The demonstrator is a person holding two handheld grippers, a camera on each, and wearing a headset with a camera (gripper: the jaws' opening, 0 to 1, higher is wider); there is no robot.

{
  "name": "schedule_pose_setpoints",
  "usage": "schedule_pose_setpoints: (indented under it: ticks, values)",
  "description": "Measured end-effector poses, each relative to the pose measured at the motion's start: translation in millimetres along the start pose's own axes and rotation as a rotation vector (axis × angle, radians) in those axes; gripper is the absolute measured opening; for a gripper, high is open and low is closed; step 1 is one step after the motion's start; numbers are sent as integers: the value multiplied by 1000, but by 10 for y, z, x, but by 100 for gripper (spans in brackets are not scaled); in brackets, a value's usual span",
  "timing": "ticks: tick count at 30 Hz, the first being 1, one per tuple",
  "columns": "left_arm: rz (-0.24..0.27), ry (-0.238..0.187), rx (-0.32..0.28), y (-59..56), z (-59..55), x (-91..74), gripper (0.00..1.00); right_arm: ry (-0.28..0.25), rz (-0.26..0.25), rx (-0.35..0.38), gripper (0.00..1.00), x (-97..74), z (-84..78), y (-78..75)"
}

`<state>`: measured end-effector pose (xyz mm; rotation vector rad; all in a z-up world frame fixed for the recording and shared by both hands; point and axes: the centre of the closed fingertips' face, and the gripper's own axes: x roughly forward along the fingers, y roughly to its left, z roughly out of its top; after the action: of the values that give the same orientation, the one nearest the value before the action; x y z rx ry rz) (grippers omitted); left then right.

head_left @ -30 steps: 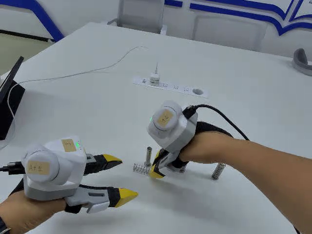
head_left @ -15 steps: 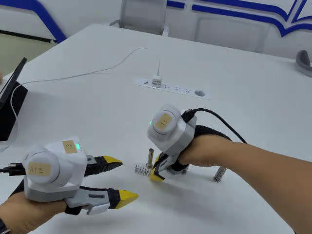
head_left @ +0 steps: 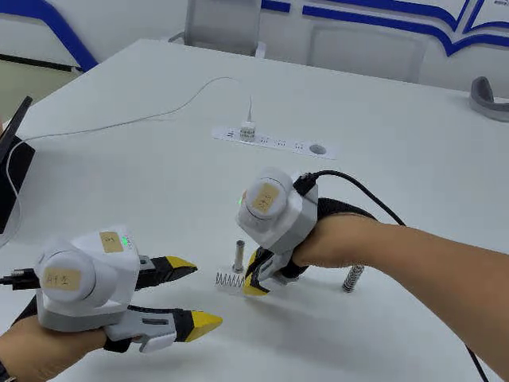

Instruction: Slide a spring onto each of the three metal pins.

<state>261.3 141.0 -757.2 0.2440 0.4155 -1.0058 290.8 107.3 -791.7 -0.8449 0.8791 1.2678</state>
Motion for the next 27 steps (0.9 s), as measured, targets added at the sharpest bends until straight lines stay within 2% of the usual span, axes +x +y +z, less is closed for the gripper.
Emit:
schedule_pose_setpoints:
  ticks: [15,27]
  values:
    - [-35,-6,31,-95,55,70,41,-1,41,-128,12,-264,25,269]
    - [-61,-12,79,-167,106,82,25,-8,49,-180,12,-339,93,388]
